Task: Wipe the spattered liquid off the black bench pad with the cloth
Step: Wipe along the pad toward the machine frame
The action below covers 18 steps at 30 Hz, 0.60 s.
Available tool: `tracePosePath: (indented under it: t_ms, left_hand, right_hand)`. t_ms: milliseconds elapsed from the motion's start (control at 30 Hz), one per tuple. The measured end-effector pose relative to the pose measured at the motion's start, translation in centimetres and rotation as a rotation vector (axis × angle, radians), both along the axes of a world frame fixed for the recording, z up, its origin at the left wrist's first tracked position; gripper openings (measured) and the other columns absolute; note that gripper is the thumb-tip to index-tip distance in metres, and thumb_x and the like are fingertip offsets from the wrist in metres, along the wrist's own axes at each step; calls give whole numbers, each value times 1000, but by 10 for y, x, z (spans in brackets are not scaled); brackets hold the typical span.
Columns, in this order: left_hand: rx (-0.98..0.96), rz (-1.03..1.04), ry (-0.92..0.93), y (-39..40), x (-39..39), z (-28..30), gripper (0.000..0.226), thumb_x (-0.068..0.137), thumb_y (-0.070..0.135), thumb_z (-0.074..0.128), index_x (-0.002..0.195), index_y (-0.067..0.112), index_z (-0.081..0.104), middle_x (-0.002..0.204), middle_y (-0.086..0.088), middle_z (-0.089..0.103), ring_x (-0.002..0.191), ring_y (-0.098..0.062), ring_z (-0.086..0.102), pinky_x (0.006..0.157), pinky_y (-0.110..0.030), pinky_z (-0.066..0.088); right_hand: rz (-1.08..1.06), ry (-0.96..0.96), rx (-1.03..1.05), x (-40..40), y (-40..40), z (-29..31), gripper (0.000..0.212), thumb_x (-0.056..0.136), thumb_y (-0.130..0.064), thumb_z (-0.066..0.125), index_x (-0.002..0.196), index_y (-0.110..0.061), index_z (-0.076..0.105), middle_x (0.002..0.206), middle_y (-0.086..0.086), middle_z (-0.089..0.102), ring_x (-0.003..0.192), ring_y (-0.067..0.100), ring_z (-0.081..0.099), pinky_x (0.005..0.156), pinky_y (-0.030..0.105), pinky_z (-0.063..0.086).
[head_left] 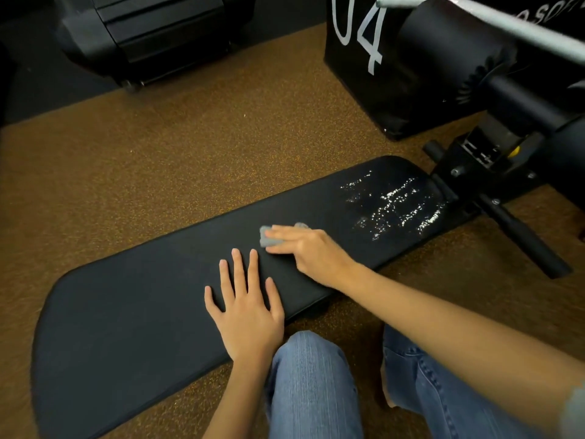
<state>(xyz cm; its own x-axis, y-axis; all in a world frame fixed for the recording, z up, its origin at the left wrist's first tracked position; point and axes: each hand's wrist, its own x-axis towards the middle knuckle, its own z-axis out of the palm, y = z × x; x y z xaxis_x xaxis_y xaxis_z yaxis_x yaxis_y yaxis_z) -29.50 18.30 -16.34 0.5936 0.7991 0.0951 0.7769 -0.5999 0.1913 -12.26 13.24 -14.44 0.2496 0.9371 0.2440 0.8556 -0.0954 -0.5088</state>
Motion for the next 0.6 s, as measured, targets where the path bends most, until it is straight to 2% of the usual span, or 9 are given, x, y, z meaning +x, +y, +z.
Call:
tracePosePath:
  t_ms: [67,133,200,267,333,400,500,533,600]
  left_hand:
    - [2,-3,6,0,0,0,58,101,45,21,157,31,26,166,3,19,154,-19,13,120,-54,14]
    - [0,-3,1,0,-1,0,57,101,46,21,156,31,26,166,3,20,154,-20,13,120,-55,14]
    - [-8,0,-5,0,0,0,57,101,45,23,156,31,28,165,3,21,154,-20,15,120,-55,14]
    - [-16,3,-4,0,0,0,57,101,45,23,156,31,28,165,3,22,154,-20,15,120,-56,15]
    - [-21,2,3,-2,1,3,58,100,46,22,156,31,28,165,3,22,154,-20,15,120,-56,15]
    - [-34,5,7,-2,0,5,58,99,46,22,155,31,29,165,3,24,154,-20,16,120,-55,14]
    - [-109,60,3,0,11,16,56,99,45,27,153,31,35,163,1,30,153,-21,18,119,-56,14]
    - [-141,75,1,0,19,22,53,101,43,30,152,31,35,162,0,31,153,-21,18,119,-57,14]
    - [-177,40,22,-3,39,33,53,102,44,35,154,33,29,164,-1,26,153,-21,14,119,-56,11]
  right_hand:
    - [30,-38,19,15,-19,2,57,72,19,58,117,-15,68,134,6,58,128,19,52,111,35,38]
    - [-41,-74,-7,46,-29,4,62,65,23,58,114,-12,70,130,8,61,124,23,56,110,34,38]
    - [-193,-59,-9,86,-38,2,61,65,27,55,113,-8,70,130,10,61,125,27,55,109,35,38]
    - [-384,46,-28,119,-47,2,54,71,27,51,112,-3,69,132,12,59,130,29,49,106,44,43]
    - [-561,4,-31,129,-47,7,42,76,21,52,105,-3,71,126,12,64,128,29,51,97,49,48]
    - [-523,-15,37,113,-41,9,43,72,23,52,101,-1,72,118,14,67,119,30,58,100,47,47]
    - [-227,-37,-38,84,-40,2,55,72,24,53,115,-7,69,135,10,57,130,21,50,112,34,36]
    - [-185,-56,-71,87,-44,1,57,74,23,54,118,-10,67,139,7,53,132,19,47,111,36,37]
    - [-250,-77,-88,110,-52,3,52,78,17,57,119,-14,67,140,5,53,133,17,46,108,41,40]
